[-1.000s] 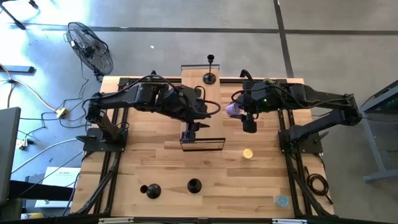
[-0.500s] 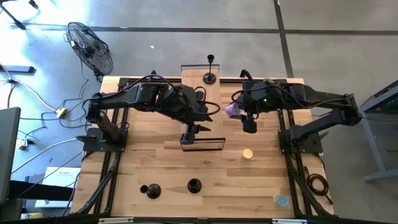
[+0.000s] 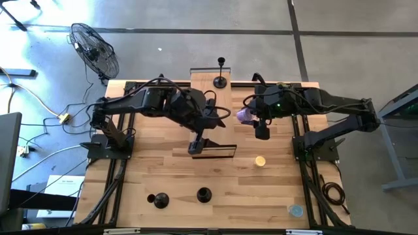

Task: Pick & Place candle stick holders
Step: Put the purple scented candle on the shelf

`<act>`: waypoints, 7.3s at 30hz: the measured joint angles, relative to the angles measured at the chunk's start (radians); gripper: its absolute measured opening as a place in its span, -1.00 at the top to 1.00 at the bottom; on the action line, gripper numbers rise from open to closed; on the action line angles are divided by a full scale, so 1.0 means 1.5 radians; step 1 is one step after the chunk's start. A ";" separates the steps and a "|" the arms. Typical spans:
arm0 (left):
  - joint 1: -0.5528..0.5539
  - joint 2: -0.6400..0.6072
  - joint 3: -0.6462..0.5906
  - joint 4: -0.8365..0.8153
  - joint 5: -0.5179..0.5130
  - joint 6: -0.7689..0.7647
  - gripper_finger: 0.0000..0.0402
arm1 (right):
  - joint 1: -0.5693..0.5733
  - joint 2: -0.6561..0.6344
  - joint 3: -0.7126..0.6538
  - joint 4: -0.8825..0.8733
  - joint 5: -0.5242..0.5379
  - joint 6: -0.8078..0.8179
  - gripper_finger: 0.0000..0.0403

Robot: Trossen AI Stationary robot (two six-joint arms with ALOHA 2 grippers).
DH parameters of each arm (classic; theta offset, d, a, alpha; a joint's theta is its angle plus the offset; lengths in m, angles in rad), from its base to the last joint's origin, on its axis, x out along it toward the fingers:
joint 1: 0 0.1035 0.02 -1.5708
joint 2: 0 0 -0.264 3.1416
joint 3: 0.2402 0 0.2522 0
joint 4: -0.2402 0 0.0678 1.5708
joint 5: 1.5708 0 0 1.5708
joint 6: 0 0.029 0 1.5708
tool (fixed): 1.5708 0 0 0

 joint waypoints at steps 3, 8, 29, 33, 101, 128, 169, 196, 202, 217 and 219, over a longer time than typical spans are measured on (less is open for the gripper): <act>0.001 0.000 0.000 -0.010 -0.024 -0.022 -0.75 | 0.000 0.000 0.000 0.002 0.000 -0.003 -0.11; 0.001 0.000 0.000 -0.008 -0.065 -0.022 -0.77 | 0.001 0.000 0.000 0.019 -0.013 -0.014 -0.11; -0.001 0.000 0.000 -0.104 -0.127 -0.123 -0.77 | 0.060 0.149 0.218 -0.108 0.019 -0.055 -0.11; -0.001 -0.001 0.000 -0.160 -0.179 -0.123 -0.77 | 0.080 0.214 0.336 -0.184 0.014 -0.055 -0.11; 0.082 -0.375 -0.735 0.580 -0.051 -0.133 -0.77 | 0.030 0.358 0.480 -0.273 -0.060 -0.052 -0.11; 0.095 -0.204 -0.734 0.851 0.040 -0.069 -0.77 | 0.031 0.376 0.480 -0.365 -0.050 -0.032 -0.11; 0.096 -0.133 -0.734 0.880 0.057 -0.089 -0.77 | 0.031 0.411 0.480 -0.335 -0.064 -0.039 -0.11; 0.096 -0.112 -0.734 0.927 0.041 -0.122 -0.77 | 0.031 0.410 0.480 -0.332 -0.067 -0.053 -0.11; 0.096 -0.103 -0.734 0.943 0.025 -0.121 -0.77 | 0.031 0.409 0.480 -0.332 -0.067 -0.057 -0.11; 0.095 -0.103 -0.735 0.983 0.023 -0.103 -0.60 | 0.030 0.409 0.480 -0.332 -0.065 -0.065 -0.11; 0.095 -0.103 -0.735 0.982 0.024 -0.102 -0.47 | 0.030 0.409 0.480 -0.332 -0.062 -0.066 -0.11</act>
